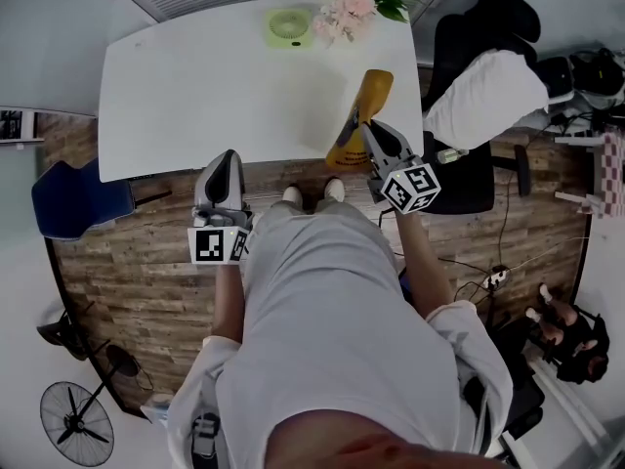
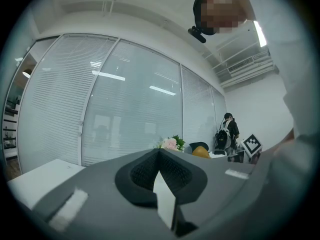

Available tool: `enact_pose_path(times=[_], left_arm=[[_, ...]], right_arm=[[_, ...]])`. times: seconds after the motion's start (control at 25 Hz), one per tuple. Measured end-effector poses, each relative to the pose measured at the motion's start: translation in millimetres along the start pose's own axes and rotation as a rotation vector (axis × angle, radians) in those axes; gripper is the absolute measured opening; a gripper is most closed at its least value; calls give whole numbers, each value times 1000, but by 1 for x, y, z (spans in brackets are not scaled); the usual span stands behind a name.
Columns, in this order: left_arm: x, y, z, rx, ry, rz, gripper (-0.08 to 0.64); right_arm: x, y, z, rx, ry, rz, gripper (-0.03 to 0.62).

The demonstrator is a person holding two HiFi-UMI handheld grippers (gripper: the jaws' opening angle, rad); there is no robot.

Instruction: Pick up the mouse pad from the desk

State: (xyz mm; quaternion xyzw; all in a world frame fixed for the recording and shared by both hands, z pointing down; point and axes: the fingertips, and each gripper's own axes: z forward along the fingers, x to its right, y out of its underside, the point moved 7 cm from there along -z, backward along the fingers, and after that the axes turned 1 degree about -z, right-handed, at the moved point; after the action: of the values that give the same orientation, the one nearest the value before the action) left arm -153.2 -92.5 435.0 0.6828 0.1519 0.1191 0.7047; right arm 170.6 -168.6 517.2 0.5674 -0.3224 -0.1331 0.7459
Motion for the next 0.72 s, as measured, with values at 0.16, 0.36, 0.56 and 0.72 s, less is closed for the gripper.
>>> enact_pose_path(times=[0.16, 0.36, 0.56, 0.72], left_arm=[[6, -1, 8, -19, 15, 16, -6], [18, -7, 20, -23, 35, 24, -6], [31, -24, 38, 8, 53, 34, -6], [42, -42, 52, 45, 53, 38, -6]], right_arm=[[-3, -32, -14, 87, 0, -53, 32], [-12, -74, -30, 172, -5, -132, 32], [-25, -114, -44, 254, -23, -240, 33], [-37, -144, -55, 316, -36, -338, 33]])
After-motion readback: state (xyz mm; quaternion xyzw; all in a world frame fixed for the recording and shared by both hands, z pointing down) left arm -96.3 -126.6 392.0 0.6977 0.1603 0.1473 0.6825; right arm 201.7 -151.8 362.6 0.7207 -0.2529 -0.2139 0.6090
